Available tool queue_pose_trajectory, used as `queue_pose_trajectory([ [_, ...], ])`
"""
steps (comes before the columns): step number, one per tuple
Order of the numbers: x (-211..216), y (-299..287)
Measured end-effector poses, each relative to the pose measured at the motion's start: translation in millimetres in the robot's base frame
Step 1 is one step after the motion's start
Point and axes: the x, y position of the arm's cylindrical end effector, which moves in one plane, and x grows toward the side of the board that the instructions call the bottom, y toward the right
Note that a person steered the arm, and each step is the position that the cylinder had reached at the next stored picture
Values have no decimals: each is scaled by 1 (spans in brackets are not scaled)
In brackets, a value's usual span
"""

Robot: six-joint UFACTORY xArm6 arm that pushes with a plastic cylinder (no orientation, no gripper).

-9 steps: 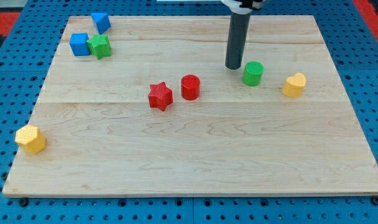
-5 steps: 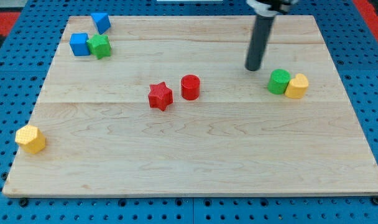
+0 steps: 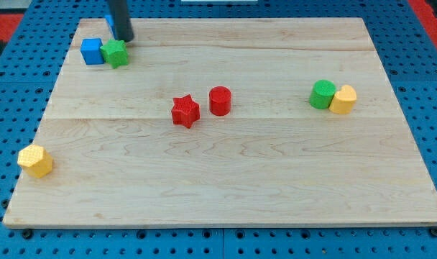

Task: Push the green star into the green circle

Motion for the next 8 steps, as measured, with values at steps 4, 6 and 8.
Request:
queue_pose_trajectory([
  [4,64,59],
  [6,91,185],
  [8,72,185],
])
